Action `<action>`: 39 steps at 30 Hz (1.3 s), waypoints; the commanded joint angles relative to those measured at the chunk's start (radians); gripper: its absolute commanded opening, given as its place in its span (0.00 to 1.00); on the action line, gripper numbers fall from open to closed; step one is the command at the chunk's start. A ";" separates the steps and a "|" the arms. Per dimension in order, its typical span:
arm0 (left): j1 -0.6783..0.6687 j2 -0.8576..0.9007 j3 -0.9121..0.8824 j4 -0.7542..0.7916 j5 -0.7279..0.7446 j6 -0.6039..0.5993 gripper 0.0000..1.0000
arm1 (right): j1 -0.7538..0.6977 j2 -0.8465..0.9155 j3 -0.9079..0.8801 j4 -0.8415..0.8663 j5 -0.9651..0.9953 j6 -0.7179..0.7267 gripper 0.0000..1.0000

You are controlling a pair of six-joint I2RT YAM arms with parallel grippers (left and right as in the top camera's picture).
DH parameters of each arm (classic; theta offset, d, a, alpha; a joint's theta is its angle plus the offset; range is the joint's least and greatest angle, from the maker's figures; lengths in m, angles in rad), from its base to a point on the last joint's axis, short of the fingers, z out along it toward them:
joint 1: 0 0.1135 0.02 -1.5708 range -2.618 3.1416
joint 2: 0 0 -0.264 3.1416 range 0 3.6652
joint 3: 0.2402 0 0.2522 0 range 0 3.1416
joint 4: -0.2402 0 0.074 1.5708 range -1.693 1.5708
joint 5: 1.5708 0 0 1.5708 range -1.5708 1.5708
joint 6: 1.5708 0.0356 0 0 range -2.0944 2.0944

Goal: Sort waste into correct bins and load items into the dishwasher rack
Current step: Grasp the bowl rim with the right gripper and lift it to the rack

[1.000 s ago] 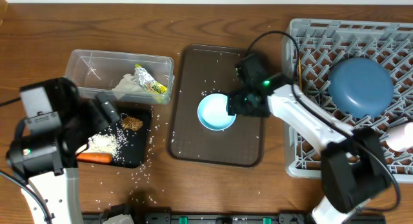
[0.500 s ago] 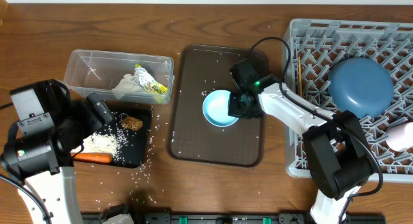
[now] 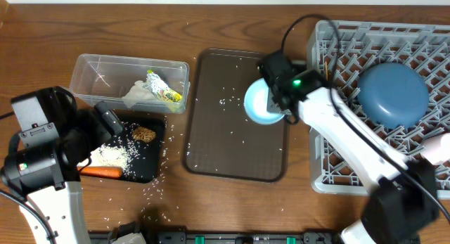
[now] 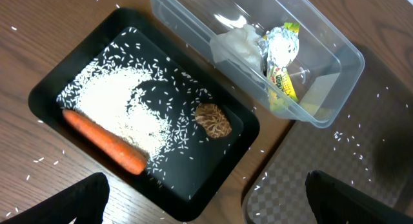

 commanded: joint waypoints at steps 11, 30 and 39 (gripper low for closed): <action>0.006 0.003 0.001 -0.002 -0.005 0.005 0.98 | -0.106 -0.082 0.068 -0.196 0.845 -0.056 0.01; 0.006 0.003 0.001 -0.002 -0.005 0.005 0.98 | -0.193 0.000 0.068 -0.033 0.898 -0.130 0.01; 0.006 0.005 0.001 -0.002 -0.005 0.005 0.98 | -0.270 0.165 0.068 -0.002 0.899 -0.129 0.01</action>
